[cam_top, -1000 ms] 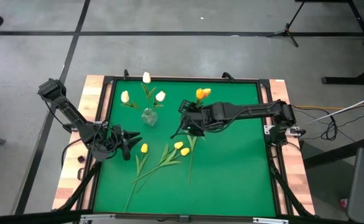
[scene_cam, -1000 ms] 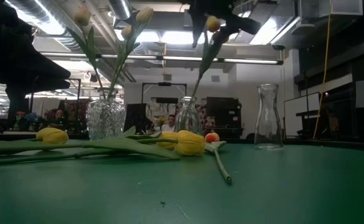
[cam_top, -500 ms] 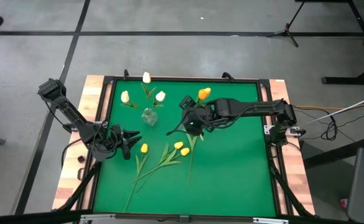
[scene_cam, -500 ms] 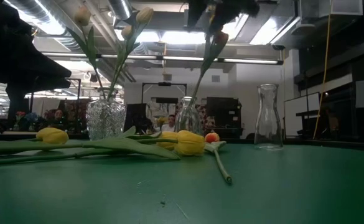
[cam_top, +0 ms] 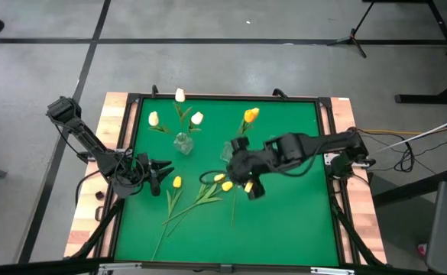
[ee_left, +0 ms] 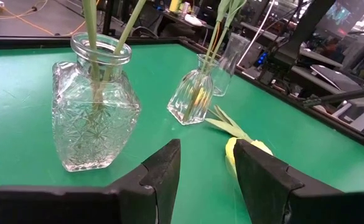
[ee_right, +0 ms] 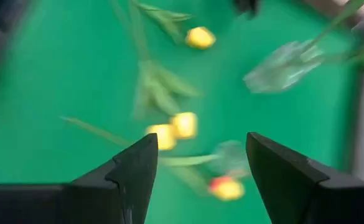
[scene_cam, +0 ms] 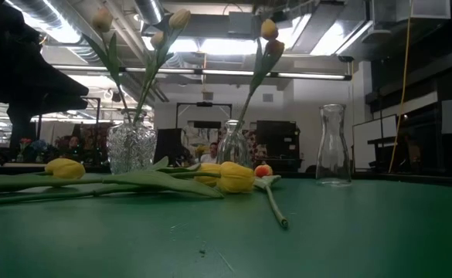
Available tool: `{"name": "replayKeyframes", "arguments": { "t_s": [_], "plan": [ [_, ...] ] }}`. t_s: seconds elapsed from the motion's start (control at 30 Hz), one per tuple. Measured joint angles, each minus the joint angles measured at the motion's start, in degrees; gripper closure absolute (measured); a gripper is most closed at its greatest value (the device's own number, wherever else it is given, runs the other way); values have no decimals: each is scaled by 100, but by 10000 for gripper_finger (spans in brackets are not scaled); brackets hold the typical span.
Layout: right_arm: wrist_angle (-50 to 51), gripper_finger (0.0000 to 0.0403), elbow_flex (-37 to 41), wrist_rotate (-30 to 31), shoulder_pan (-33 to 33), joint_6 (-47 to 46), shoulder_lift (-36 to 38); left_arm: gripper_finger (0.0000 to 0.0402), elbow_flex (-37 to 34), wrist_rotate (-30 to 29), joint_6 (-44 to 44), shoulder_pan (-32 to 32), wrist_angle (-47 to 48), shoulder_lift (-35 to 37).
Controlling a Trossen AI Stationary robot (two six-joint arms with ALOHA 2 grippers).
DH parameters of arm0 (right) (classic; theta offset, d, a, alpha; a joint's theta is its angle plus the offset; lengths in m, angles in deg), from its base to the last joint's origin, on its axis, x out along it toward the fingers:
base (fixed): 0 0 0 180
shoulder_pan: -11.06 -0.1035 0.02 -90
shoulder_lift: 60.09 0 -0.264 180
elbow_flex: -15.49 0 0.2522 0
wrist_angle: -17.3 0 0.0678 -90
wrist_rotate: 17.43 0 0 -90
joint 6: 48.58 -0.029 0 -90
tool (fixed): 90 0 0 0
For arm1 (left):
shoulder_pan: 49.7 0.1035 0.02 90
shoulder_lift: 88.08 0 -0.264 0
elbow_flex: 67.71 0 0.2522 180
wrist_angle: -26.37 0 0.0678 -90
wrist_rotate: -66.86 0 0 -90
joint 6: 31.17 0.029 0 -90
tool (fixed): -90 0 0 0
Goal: Sort flowers into vase by color
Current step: Put the yellow red flower into the middle transparent vase
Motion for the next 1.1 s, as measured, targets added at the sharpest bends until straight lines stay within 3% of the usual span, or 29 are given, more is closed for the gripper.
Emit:
{"name": "replayKeyframes", "arguments": {
  "t_s": [0.17,0.3,0.8,1.1],
  "plan": [
    [323,159,226,-887,-357,-1444,2,254,0,9,-6,0,-2,2],
    [453,159,592,-1114,-700,-1535,-4,254,-2,155,-144,0,-30,2],
    [-564,159,1591,-1111,-993,-1974,-7,254,-2,1269,-35,-2,-794,2],
    [-790,159,1694,-1222,-1034,-1929,6,254,-2,1852,1426,-83,-2149,0]
  ]
}}
